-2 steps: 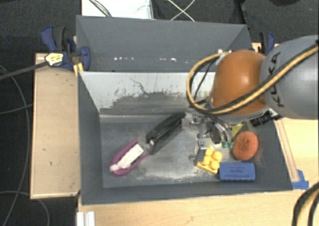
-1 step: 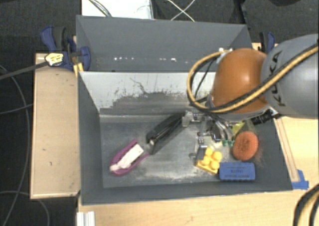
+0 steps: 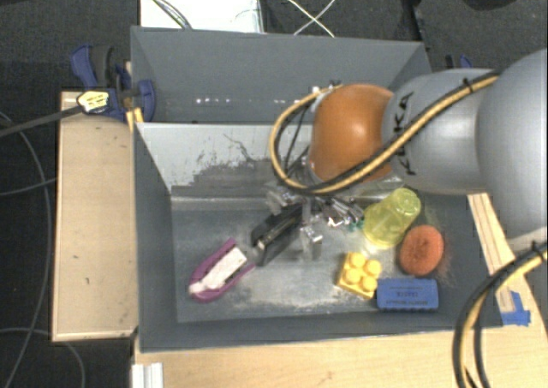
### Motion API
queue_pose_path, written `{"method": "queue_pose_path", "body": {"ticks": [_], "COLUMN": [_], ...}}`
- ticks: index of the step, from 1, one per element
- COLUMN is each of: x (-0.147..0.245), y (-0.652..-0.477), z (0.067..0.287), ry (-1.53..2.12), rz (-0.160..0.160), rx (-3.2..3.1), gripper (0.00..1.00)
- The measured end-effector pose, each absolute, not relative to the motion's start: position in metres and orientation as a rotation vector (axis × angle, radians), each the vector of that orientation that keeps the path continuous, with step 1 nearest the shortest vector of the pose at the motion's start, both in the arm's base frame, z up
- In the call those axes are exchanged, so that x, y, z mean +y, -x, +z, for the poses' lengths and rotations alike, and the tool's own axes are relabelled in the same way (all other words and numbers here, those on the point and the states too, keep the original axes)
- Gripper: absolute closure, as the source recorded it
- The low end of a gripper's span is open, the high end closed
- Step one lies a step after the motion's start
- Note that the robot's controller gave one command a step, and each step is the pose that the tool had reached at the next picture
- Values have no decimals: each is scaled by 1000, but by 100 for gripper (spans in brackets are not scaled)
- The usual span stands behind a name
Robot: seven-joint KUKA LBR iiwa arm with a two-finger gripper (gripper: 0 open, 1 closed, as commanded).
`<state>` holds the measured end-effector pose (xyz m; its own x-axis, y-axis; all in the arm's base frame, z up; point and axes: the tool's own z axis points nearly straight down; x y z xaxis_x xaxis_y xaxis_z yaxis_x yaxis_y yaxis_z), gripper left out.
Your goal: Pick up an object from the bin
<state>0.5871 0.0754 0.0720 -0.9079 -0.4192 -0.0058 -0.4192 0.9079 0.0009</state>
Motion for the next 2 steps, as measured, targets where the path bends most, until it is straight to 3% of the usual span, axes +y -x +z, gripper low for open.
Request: {"method": "queue_pose_path", "body": {"ticks": [1,2], "x": [82,76], "y": [-590,-587], "z": [128,72], "ry": [260,671], "rz": [3,5], "rx": [3122,3062], "gripper": [0,0]}}
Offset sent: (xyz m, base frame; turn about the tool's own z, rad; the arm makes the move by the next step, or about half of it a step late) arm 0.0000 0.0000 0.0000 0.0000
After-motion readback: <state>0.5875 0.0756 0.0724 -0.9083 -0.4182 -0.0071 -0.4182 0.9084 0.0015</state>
